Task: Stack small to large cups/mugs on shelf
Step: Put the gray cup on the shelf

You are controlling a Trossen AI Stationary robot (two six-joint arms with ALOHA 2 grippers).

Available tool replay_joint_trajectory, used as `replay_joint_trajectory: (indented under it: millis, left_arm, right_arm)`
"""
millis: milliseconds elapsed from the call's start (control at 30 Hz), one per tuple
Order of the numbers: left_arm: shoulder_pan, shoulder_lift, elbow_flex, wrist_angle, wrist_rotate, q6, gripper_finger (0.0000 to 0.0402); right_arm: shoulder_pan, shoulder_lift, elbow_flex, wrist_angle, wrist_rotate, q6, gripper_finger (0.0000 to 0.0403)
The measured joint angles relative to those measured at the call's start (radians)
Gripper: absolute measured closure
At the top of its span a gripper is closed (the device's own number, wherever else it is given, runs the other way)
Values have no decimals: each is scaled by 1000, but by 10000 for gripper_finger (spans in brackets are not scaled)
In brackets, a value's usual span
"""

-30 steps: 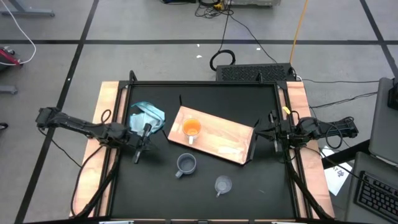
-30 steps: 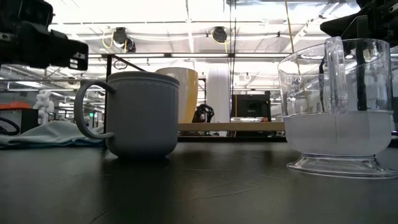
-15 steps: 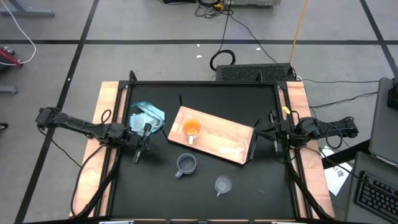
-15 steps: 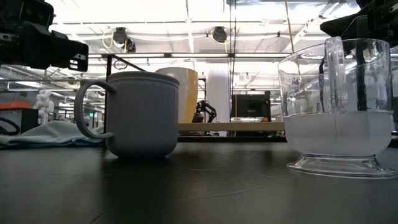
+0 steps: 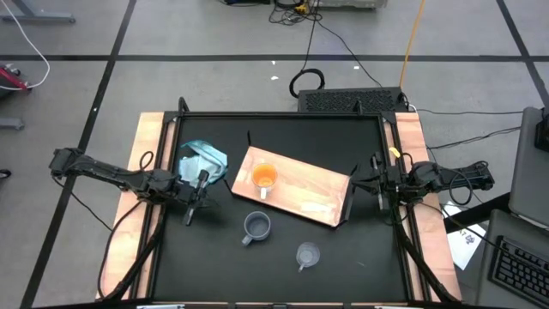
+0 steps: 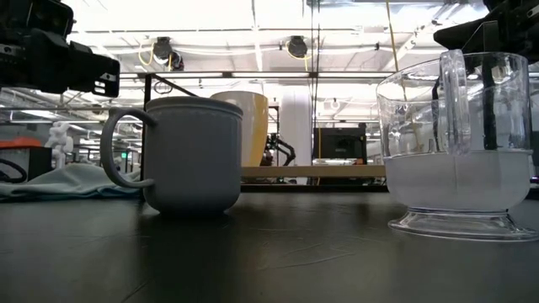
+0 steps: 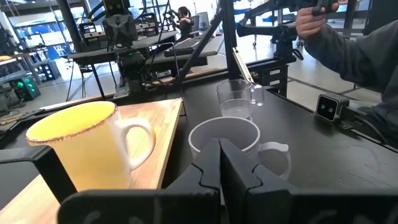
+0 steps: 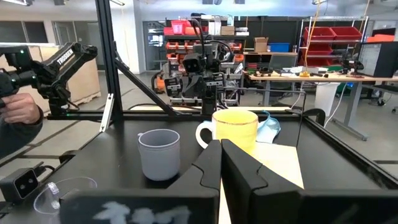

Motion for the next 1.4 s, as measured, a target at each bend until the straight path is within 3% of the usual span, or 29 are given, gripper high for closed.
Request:
replay_joint_trajectory:
  millis: [167,367,833,1100,1400]
  left_arm:
    - [0,0,0,0,0,0,400]
    - [0,0,0,0,0,1,400]
    - [0,0,1,0,-1,5,400]
    - [0,0,1,0,-2,5,400]
    - [0,0,1,-1,-28,22,399]
  right_arm:
    - [0,0,0,15,0,-41,403]
    - [0,60,0,153,-48,-58,403]
    - [1,422,13,450,-131,-24,403]
    - [1,628,167,438,-131,-27,403]
    - [1,908,404,304,-134,-59,403]
